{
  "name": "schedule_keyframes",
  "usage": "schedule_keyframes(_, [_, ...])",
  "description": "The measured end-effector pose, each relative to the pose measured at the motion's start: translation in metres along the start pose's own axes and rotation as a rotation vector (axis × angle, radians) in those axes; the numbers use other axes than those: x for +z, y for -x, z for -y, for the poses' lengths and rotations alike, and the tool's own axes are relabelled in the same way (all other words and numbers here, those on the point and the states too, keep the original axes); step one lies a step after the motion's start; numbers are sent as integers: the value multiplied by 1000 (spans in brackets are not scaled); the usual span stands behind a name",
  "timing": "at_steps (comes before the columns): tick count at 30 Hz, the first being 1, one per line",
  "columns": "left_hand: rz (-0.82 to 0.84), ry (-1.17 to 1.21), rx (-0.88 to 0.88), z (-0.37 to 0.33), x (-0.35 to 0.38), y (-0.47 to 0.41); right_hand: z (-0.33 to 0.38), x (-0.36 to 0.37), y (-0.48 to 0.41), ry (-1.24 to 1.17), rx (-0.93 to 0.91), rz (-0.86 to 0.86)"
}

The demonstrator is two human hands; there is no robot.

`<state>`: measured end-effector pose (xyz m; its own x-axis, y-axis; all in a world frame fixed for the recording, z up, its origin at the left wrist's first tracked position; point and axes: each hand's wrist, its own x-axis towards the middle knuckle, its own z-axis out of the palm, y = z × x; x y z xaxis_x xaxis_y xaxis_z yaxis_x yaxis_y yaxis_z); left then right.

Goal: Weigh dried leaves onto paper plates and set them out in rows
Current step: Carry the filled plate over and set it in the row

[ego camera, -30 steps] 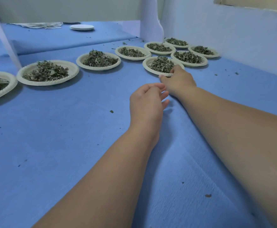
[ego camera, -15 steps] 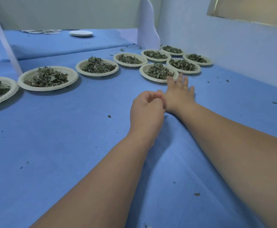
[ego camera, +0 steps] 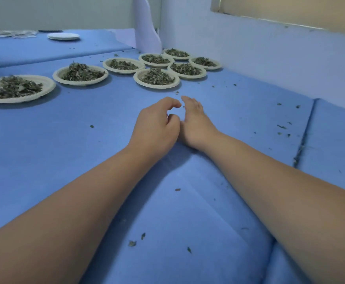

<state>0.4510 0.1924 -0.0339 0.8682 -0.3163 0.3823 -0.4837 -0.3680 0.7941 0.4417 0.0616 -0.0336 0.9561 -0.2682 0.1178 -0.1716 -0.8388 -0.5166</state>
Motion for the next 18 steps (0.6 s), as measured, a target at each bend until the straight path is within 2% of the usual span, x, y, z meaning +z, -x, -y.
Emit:
schedule_keyframes(2, [22,14,12,-12,7,8,-4,-14,24,-134,15,-73])
schedule_keyframes(6, [85,45,79,-44,31,34,-20,-47,70,-175,29,-119])
schedule_keyframes(11, [146,97,127,-88,65,63,-47,-86,119,-94,19,-146])
schedule_keyframes(18, [234,234,170,-165,110,101,-85,-149,192,-54,100,-305])
